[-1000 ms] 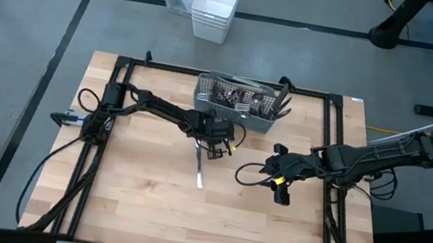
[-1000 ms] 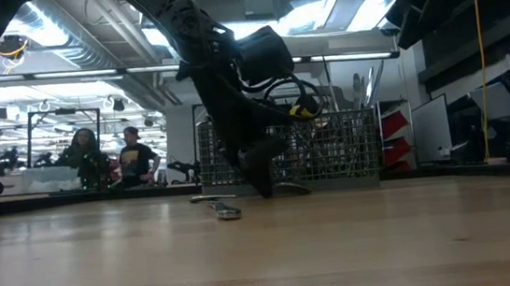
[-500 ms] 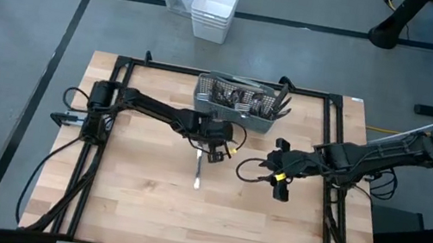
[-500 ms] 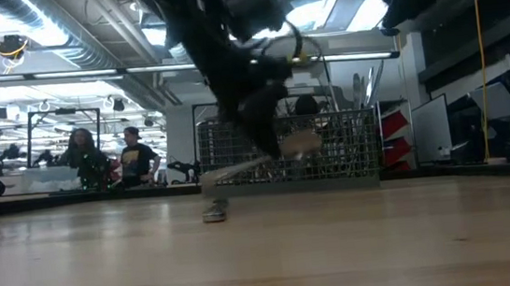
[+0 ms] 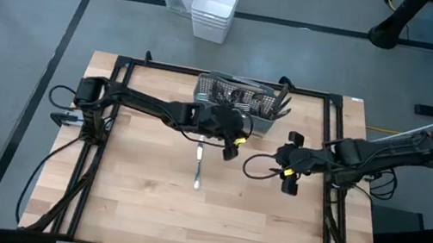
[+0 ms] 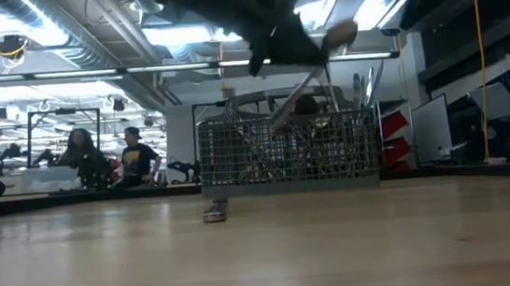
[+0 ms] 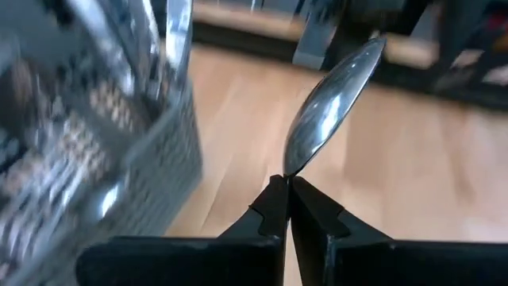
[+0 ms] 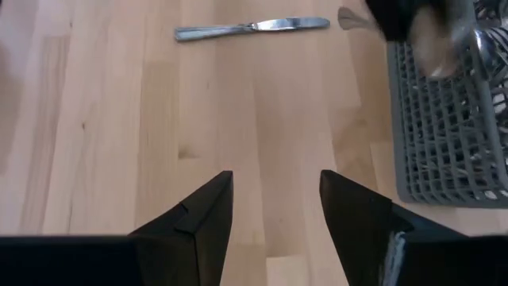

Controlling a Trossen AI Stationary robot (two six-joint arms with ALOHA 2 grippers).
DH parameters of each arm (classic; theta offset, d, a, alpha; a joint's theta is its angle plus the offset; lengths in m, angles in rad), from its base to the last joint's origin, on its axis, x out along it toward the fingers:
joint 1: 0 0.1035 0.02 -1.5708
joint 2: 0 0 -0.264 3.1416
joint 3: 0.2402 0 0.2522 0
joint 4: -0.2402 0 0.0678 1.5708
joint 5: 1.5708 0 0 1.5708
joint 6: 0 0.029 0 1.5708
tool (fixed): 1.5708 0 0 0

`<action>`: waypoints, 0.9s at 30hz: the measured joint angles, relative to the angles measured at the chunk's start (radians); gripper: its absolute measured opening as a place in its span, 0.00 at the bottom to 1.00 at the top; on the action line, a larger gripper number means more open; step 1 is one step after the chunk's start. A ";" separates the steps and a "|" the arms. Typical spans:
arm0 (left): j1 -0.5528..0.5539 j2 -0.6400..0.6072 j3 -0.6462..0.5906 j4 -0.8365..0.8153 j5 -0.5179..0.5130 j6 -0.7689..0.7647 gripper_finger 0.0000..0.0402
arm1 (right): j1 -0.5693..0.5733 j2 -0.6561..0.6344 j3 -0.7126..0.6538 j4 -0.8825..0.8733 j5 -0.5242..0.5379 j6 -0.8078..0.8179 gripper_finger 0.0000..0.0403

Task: Sort silverware
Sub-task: Put the spoon into the silverware rack

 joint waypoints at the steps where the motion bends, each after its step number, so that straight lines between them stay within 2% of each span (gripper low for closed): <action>1: 0.000 -0.004 0.000 0.029 0.005 0.002 0.00 | 0.000 -0.011 0.000 -0.004 0.001 0.007 0.48; 14: 0.067 -0.012 0.001 0.476 0.049 0.052 0.00 | 0.073 -0.082 0.000 -0.043 0.086 0.024 0.48; 19: 0.115 -0.013 0.001 0.543 0.052 0.057 0.00 | 0.127 -0.081 0.000 -0.055 0.124 0.024 0.48; 27: 0.212 -0.010 0.001 0.554 0.050 0.049 0.00 | 0.177 -0.081 0.000 -0.054 0.172 0.024 0.48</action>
